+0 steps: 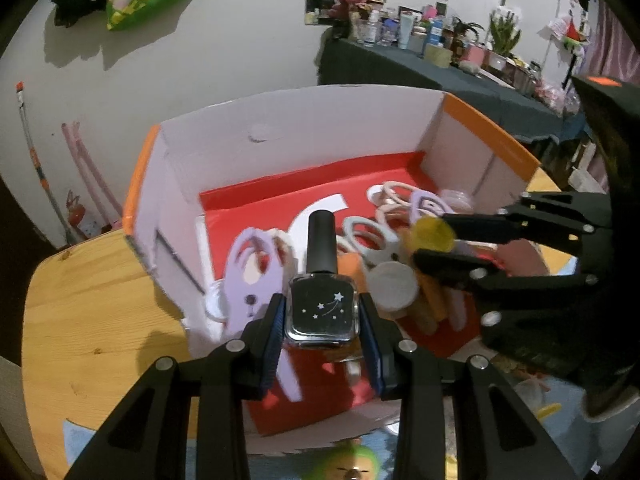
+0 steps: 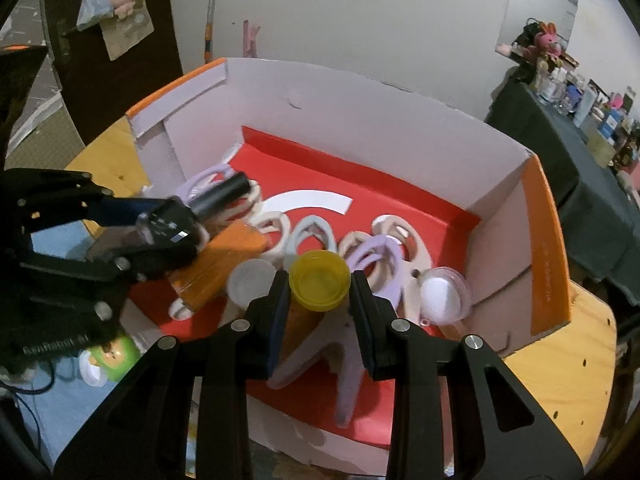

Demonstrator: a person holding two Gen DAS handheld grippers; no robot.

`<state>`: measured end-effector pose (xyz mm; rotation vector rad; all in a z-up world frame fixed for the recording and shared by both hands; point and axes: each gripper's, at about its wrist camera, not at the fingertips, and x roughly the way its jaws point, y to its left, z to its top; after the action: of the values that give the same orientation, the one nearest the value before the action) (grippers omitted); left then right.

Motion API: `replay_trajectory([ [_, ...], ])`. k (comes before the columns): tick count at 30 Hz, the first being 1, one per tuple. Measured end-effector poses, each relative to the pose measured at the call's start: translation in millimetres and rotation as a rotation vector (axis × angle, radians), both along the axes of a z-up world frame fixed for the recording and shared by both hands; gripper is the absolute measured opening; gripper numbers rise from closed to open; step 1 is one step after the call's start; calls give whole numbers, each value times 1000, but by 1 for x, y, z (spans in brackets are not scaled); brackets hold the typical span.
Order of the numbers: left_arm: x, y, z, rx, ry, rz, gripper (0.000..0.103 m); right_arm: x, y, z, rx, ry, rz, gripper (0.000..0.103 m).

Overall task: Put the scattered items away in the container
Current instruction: 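Lower items into the box, opening right gripper on cup while left releases bottle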

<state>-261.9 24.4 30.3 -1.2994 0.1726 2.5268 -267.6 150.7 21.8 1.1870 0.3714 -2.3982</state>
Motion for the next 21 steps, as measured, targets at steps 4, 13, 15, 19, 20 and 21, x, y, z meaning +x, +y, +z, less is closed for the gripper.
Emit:
replay_trajectory([
  [4, 1, 8, -3, -20, 2, -14, 38, 0, -5, -4, 14, -10, 9, 29],
  [13, -1, 8, -5, -13, 0, -3, 38, -1, 0, -7, 7, -18, -2, 29],
  [15, -1, 8, -5, -15, 1, -3, 38, -2, 0, -8, 8, -20, -2, 29],
  [19, -2, 8, -5, -19, 3, -3, 38, -2, 0, -8, 6, -20, -2, 29],
  [20, -2, 8, -5, -18, 3, -2, 38, -2, 0, -8, 7, -20, -2, 29],
  [21, -2, 8, -5, -18, 2, -2, 38, -2, -1, -8, 6, -21, -2, 29],
])
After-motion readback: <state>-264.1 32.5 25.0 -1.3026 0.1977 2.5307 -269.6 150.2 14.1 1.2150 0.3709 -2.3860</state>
